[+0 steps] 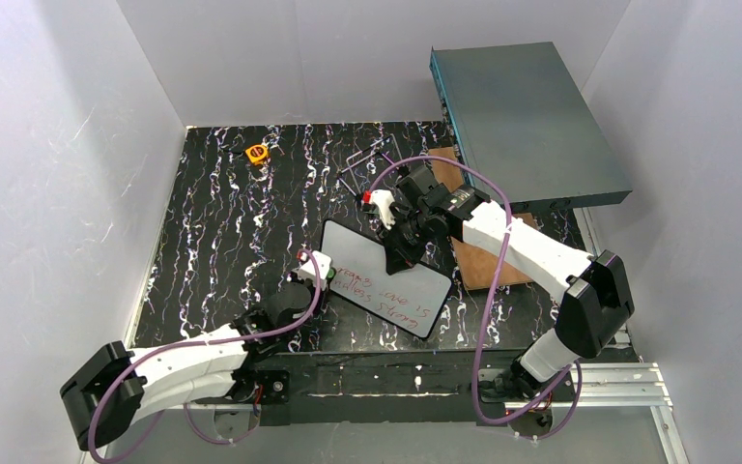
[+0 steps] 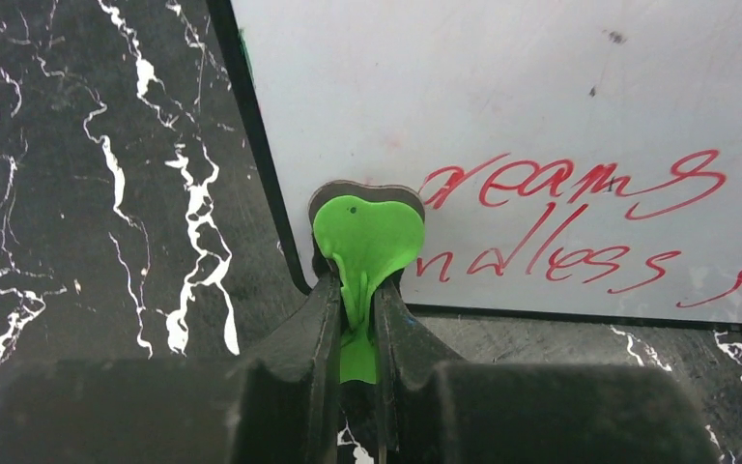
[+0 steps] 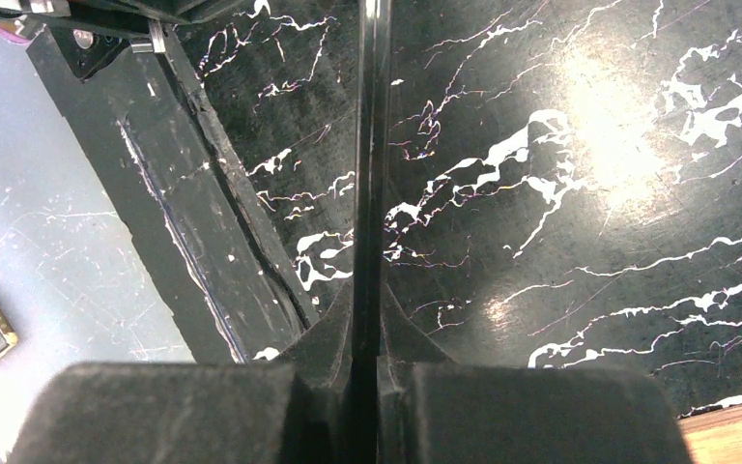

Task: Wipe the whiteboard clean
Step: Erase the center of the board with the whiteboard.

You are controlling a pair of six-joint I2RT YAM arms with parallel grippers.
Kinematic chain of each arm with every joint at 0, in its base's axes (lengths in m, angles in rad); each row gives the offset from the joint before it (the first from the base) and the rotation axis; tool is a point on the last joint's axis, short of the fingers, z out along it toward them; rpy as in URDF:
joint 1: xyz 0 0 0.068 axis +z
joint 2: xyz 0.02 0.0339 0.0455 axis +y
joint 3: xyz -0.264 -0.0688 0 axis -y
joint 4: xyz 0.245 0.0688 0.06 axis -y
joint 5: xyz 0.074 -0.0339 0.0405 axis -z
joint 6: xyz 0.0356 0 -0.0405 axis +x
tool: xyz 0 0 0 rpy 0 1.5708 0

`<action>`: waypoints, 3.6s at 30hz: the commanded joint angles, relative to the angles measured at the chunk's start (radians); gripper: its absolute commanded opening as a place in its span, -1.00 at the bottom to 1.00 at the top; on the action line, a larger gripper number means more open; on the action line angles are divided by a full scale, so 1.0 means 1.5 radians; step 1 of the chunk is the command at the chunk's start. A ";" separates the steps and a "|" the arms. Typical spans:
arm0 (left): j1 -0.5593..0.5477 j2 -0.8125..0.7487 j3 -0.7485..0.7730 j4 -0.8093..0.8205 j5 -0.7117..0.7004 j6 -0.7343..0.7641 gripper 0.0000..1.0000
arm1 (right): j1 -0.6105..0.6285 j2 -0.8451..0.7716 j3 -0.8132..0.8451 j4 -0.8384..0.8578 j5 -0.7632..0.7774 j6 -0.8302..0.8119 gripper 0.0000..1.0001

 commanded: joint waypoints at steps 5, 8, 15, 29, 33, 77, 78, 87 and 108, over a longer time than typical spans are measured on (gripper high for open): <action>0.001 -0.018 0.038 -0.149 0.014 -0.093 -1.00 | 0.009 -0.017 0.033 0.027 -0.041 -0.038 -0.97; 0.001 -0.009 0.051 -0.164 0.009 -0.095 -1.00 | 0.009 -0.020 0.033 0.027 -0.041 -0.038 -0.97; 0.001 0.007 0.092 -0.121 0.005 -0.033 -1.00 | 0.009 -0.019 0.031 0.026 -0.056 -0.037 -0.97; 0.043 0.029 0.199 -0.124 0.032 0.038 -1.00 | 0.009 -0.025 0.023 0.029 -0.059 -0.042 -0.97; 0.046 0.029 0.160 -0.125 0.030 -0.008 -1.00 | 0.009 -0.027 0.023 0.029 -0.051 -0.043 -0.97; 0.049 0.087 0.271 -0.203 0.086 -0.023 -1.00 | 0.003 -0.033 0.020 0.025 -0.053 -0.048 -0.97; 0.049 0.089 0.265 -0.205 0.089 -0.029 -1.00 | 0.003 -0.034 0.020 0.026 -0.052 -0.049 -0.97; 0.049 0.102 0.159 -0.191 0.144 -0.132 -1.00 | 0.003 -0.030 0.021 0.025 -0.055 -0.048 -0.97; 0.056 0.115 0.248 -0.211 0.136 -0.080 -1.00 | 0.003 -0.034 0.017 0.025 -0.057 -0.047 -0.97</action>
